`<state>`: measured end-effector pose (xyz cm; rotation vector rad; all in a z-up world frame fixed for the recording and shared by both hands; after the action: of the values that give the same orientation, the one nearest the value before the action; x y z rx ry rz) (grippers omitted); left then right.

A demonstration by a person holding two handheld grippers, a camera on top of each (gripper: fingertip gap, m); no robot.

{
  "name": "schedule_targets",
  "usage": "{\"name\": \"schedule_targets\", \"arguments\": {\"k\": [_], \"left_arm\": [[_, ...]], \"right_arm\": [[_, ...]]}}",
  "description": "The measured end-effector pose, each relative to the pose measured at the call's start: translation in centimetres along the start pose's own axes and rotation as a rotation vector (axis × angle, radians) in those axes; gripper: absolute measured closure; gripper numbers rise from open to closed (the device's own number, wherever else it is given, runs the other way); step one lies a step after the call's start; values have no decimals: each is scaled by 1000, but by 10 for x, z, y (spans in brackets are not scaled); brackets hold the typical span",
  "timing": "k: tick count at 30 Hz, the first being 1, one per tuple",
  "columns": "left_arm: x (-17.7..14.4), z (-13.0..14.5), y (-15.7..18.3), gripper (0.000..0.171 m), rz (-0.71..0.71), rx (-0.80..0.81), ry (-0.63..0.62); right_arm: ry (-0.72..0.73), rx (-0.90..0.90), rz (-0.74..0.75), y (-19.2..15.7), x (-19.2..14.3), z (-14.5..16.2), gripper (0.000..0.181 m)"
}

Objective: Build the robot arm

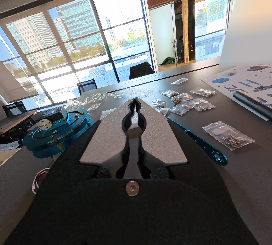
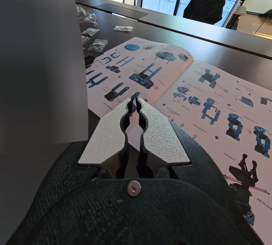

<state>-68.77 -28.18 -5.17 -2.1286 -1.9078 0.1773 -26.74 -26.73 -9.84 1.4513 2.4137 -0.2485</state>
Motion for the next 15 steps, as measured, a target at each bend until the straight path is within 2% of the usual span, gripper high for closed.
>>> {"name": "schedule_targets", "arguments": {"k": [9, 15], "left_arm": [[-8, -7, -1, 171, 20, -29, 79], [-9, -7, -2, 171, 27, -48, 83]], "right_arm": [[-30, -95, -11, -12, 5, 2, 174], [-40, -122, -8, -14, 6, 3, 173]]}}
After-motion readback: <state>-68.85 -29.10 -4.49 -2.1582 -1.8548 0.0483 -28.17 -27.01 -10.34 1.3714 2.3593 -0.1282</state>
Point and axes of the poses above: each gripper's, where its closed fingertips meet, x out along the fingers, z out of its underside, y = z × x across the jaws, the point moved 3 cm from there along -x, back along the fingers, and after that the axes turned 2 degrees about x, right-handed, at the moved point
